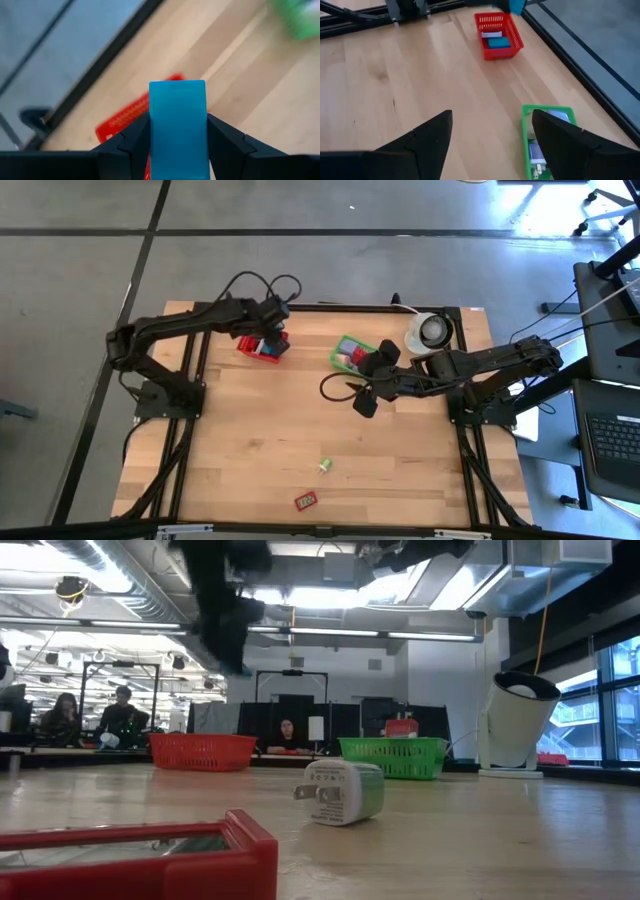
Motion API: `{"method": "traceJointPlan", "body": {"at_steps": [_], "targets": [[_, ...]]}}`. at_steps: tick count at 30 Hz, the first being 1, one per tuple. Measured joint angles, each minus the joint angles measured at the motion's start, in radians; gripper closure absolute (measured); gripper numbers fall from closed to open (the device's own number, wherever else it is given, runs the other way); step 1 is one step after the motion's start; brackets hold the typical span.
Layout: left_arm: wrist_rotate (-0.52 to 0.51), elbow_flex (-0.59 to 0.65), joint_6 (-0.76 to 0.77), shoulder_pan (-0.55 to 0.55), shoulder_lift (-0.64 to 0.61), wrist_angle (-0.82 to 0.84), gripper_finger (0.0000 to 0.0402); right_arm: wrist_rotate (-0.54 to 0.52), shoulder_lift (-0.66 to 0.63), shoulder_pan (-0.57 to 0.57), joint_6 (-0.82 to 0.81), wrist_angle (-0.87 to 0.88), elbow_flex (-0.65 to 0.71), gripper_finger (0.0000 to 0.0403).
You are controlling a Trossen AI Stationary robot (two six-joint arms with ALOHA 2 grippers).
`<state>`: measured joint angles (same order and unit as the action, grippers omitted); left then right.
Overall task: Pick & Place Office items
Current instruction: Put the light blue digital clock into the red bin, then put the green charger adapter into the green bin
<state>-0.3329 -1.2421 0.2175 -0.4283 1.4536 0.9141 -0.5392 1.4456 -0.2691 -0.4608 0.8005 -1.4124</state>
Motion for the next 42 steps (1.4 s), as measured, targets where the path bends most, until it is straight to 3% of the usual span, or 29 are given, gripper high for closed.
{"method": "traceJointPlan", "body": {"at_steps": [7, 12, 17, 32, 42], "targets": [[0.108, 0.262, 0.059, -0.137, 0.0, -0.243, 0.0242, 0.005, 0.0, 0.0, 0.0, 0.0, 0.0, 0.0126], [0.15, 0.352, 0.136, -0.175, 0.0, -0.321, 0.0242, 0.008, 0.0, 0.0, -0.002, 0.0, 0.0, 0.0126], [0.091, 0.368, 0.139, -0.175, 0.0, -0.32, 0.0243, 0.008, 0.0, 0.0, -0.002, 0.0, 0.0, 0.0126], [0.088, 0.368, 0.216, -0.175, 0.0, -0.321, 0.0227, 0.008, 0.0, 0.0, -0.002, 0.0, 0.0, 0.0126], [0.098, 0.359, 0.28, -0.175, 0.001, -0.318, 0.0181, 0.008, 0.0, 0.0, -0.002, 0.0, 0.0, 0.0126]]}}
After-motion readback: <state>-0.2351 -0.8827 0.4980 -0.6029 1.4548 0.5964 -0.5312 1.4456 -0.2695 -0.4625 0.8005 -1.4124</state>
